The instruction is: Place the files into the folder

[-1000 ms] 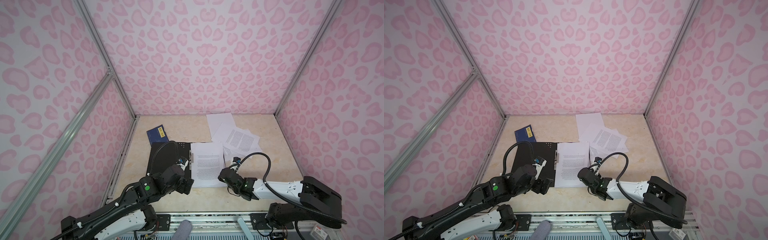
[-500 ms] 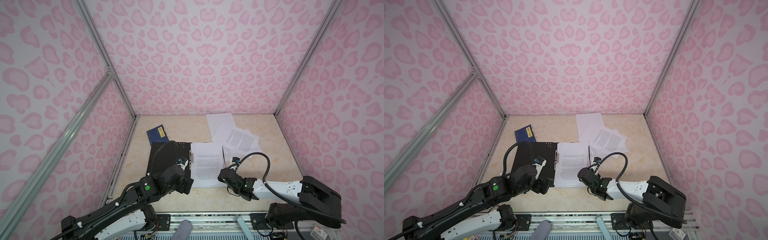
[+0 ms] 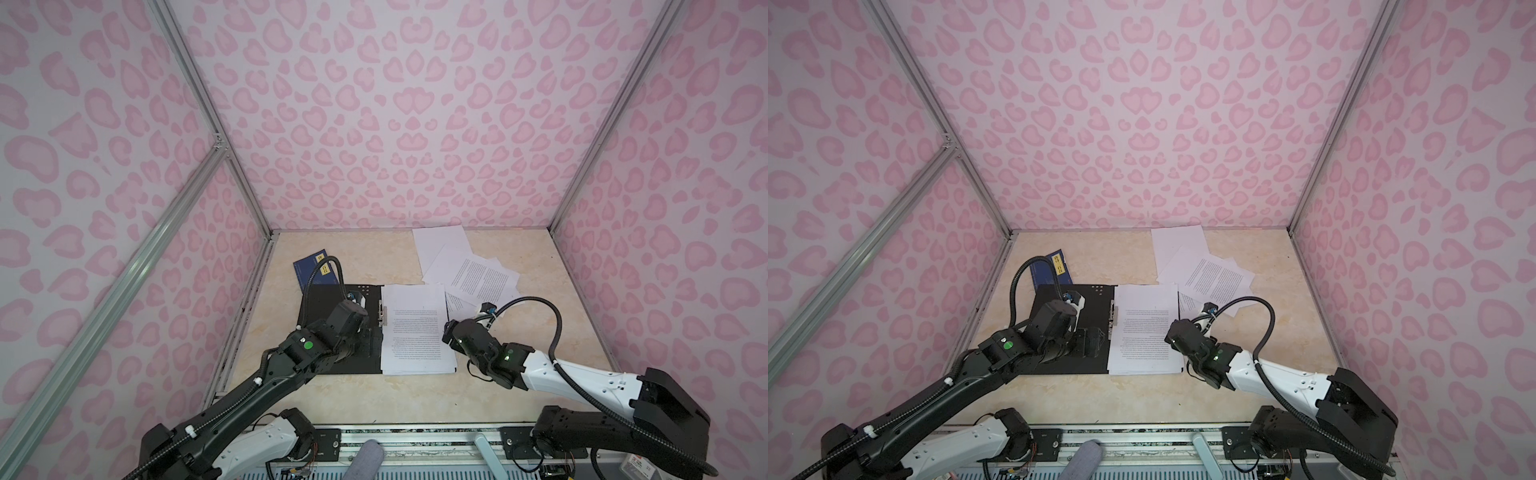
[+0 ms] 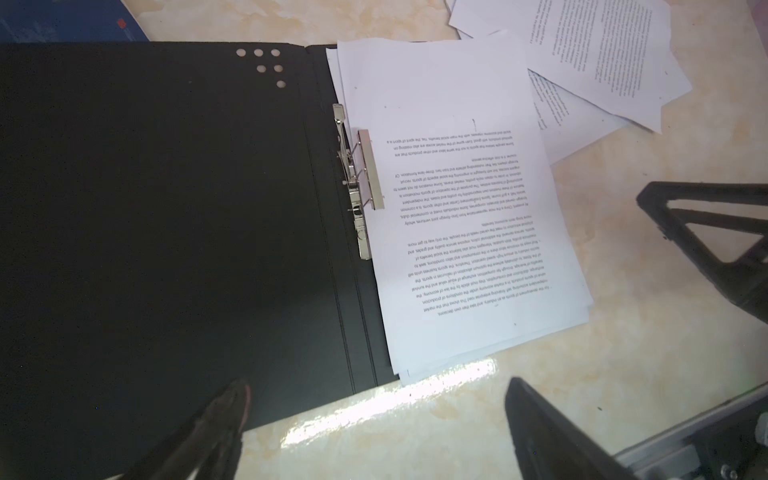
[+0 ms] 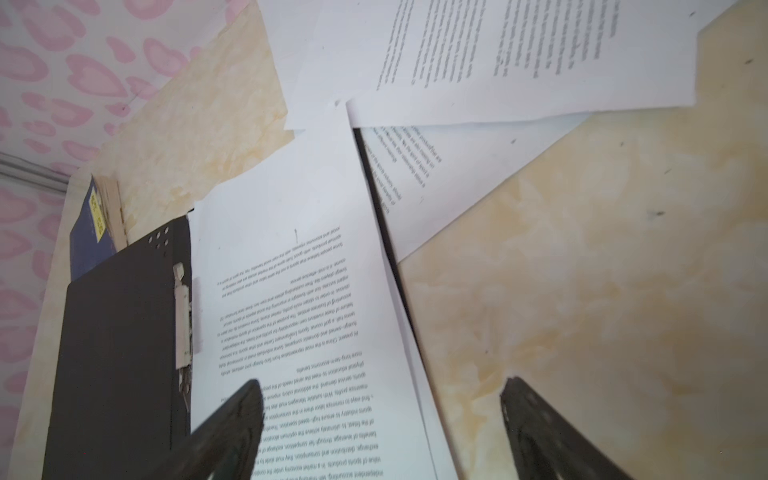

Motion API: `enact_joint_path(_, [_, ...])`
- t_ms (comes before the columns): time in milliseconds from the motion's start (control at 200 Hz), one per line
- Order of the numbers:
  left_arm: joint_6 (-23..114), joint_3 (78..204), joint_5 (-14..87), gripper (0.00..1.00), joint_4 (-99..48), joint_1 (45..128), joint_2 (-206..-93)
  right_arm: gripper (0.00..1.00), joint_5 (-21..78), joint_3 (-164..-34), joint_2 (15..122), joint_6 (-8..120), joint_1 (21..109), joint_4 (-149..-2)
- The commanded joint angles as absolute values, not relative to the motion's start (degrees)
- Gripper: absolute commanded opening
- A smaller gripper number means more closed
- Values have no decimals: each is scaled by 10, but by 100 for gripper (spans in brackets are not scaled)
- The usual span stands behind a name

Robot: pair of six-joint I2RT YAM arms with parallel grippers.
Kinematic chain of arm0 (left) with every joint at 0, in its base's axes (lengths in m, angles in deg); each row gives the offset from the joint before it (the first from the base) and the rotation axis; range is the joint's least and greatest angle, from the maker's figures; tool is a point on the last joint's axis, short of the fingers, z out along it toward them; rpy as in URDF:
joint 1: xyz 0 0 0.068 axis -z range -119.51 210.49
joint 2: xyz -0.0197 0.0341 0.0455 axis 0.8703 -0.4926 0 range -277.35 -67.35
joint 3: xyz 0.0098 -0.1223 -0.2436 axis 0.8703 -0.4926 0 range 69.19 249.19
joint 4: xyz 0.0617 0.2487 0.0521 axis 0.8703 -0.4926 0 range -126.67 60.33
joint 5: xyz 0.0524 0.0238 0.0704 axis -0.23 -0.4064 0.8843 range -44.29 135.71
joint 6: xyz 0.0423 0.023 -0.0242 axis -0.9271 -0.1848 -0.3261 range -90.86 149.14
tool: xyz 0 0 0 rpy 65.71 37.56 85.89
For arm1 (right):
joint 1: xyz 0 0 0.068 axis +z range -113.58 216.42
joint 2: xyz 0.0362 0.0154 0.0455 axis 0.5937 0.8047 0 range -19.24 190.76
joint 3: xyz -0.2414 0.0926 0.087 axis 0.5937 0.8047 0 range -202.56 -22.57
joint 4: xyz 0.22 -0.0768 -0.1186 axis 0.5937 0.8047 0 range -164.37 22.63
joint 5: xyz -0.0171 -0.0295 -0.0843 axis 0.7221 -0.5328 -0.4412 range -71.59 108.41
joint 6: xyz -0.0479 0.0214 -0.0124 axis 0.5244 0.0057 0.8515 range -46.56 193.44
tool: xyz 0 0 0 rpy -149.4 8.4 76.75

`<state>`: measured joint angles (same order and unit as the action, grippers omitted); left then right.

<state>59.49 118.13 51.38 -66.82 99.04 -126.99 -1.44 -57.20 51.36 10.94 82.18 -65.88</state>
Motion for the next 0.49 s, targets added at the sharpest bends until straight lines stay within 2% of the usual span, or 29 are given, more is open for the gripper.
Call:
enact_joint_path(0, [597, 1219, 447, 97, -617, 945, -1325, 90, 109, -616, 555, 225, 744, -626])
enact_joint_path(95, [595, 1255, 417, 99, -588, 905, -1400, 90, 186, -704, 643, 308, 693, -595])
enact_joint_path(245, [584, 1323, 375, 97, -557, 858, -1534, 90, 234, -828, 774, 379, 669, -569])
enact_joint_path(490, [561, 1452, 328, 97, -553, 838, -1718, 87, 228, -916, 868, 389, 630, -559])
